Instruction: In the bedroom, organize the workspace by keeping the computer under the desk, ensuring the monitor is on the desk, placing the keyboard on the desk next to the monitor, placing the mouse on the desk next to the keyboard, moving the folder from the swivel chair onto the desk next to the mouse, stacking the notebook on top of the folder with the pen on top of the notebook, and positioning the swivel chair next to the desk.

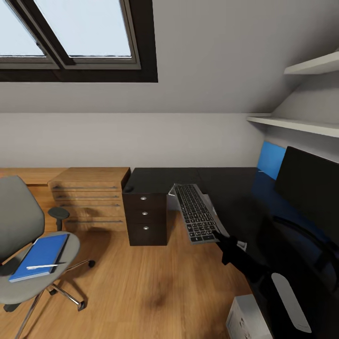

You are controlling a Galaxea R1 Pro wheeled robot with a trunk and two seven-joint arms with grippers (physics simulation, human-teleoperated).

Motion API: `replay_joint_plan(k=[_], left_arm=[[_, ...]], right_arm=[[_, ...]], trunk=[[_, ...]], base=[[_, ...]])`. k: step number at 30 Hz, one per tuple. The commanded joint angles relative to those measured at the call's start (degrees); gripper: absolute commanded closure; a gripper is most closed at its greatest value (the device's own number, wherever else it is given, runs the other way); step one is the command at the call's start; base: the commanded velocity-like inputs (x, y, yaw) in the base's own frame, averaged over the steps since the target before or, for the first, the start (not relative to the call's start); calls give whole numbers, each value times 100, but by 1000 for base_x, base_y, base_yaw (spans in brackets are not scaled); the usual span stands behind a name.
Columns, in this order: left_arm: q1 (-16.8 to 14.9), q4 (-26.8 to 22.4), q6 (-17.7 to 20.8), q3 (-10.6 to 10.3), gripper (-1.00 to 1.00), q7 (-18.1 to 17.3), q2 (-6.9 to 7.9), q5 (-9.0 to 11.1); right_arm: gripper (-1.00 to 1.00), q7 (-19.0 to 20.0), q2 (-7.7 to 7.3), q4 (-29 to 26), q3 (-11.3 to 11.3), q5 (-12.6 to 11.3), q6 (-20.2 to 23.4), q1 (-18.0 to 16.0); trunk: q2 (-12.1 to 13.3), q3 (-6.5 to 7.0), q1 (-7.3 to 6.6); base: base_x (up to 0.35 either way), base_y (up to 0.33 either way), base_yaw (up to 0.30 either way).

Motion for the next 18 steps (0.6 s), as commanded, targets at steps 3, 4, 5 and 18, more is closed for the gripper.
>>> replay_joint_plan(k=[3,4,5,18], left_arm=[[-4,-9,-48,-20,-100,19,7,58],[-4,-9,-48,-20,-100,20,7,58],[-4,-9,-48,-20,-100,21,7,58],[-4,-9,-48,-20,-100,17,6,58]], right_arm=[[100,-45,2,14,-42,-65,27,-1],[100,-45,2,18,-47,-65,26,-1],[100,-42,-10,65,-93,-65,24,1],[100,-53,-61,481,-327,-54,-53,-2]], trunk=[[-4,-6,1],[-4,-6,1],[-4,-6,1],[-4,-6,1]], base=[[-50,-90,0],[-103,-178,0],[-141,-240,0],[-162,-267,0]])
